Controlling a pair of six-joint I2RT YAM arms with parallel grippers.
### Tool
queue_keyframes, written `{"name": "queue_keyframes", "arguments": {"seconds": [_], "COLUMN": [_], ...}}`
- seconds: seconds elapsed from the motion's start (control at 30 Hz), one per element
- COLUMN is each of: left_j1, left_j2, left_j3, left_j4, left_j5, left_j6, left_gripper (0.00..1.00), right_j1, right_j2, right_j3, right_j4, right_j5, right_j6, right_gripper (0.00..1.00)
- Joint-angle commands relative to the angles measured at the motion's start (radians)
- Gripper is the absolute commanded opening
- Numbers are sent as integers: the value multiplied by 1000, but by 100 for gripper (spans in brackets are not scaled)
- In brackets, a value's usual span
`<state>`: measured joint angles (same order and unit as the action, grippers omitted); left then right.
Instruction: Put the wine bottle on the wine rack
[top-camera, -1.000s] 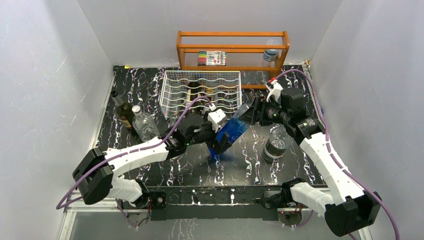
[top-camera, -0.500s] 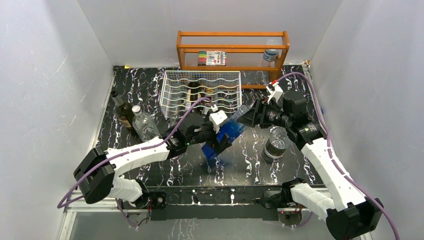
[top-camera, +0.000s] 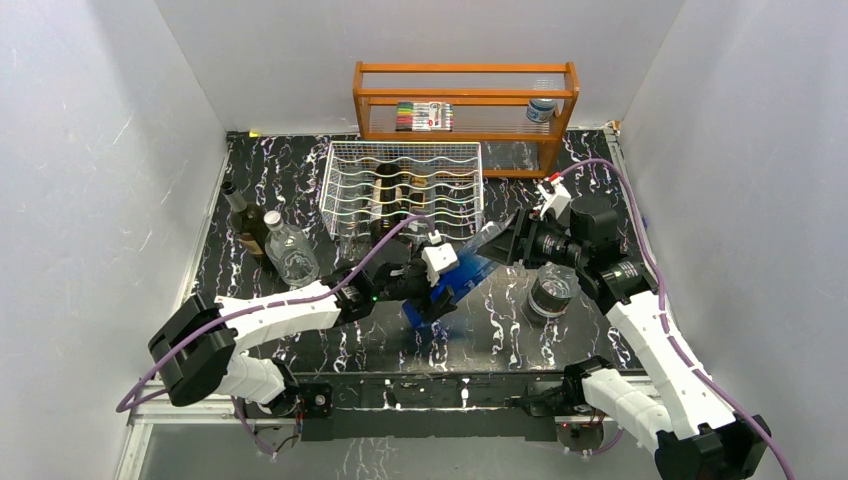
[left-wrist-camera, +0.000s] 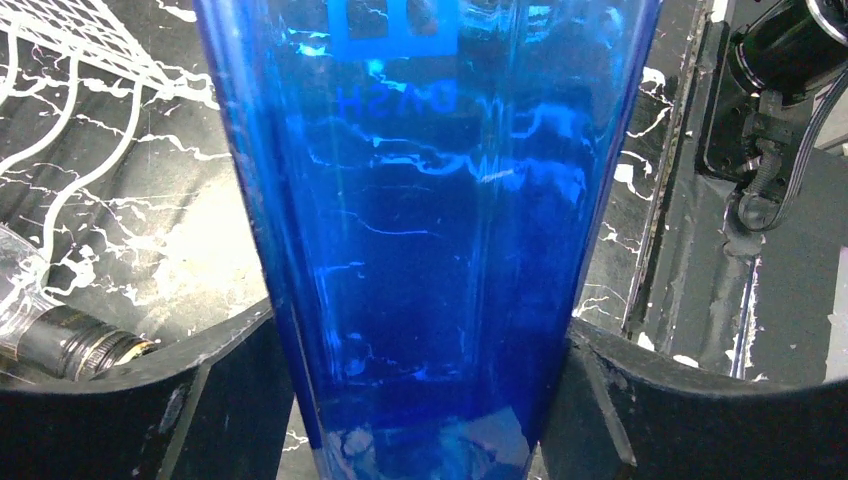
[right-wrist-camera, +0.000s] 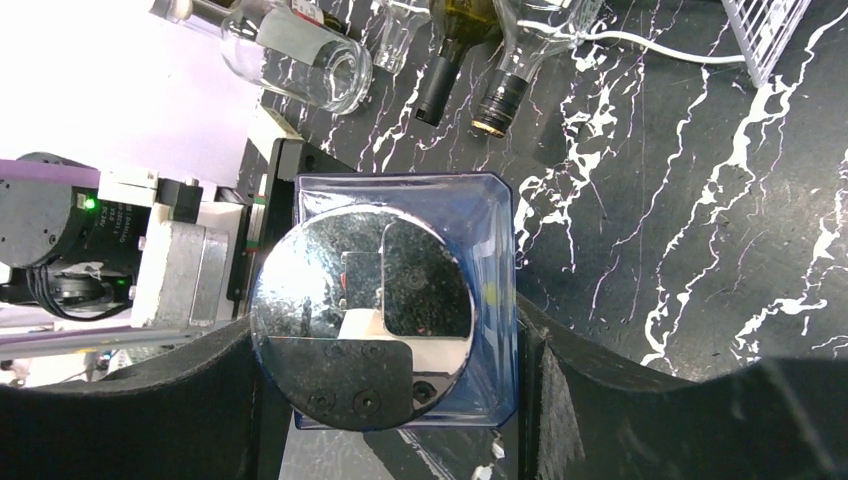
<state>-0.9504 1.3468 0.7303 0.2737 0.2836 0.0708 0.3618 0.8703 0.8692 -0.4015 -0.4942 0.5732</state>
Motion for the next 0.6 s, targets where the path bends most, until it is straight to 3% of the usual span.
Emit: {"name": "queue_keyframes", "arguments": {"seconds": [0.0,0.1,0.3,0.37,0.47,0.57], "left_j1": [-27,-42,-47,-47,-47,-47], "left_j2": [0,17,-6,-24,-54,-89], "left_j3": [18,30,3,-1,-9,-11], "left_j4": [59,58,98,100,85,66], "left_j5": [11,-25,-76,-90,-108,-130], "left_j6": [8,10,21,37,86,145], "left_gripper": [72,71,25,0,0,0], "right_j1": [2,2,2,2,1,1], "right_j2": [-36,-34,-33,-34,-47,-74], "right_j3": [38,46,47,45,41,42], "right_j4": [157,171,149,130,105,80], "right_j5": [-69,-73,-76,-67,-30,4], "right_j6": [130,157,153,142,118,86], "right_gripper": [27,27,28,29,37,57]}}
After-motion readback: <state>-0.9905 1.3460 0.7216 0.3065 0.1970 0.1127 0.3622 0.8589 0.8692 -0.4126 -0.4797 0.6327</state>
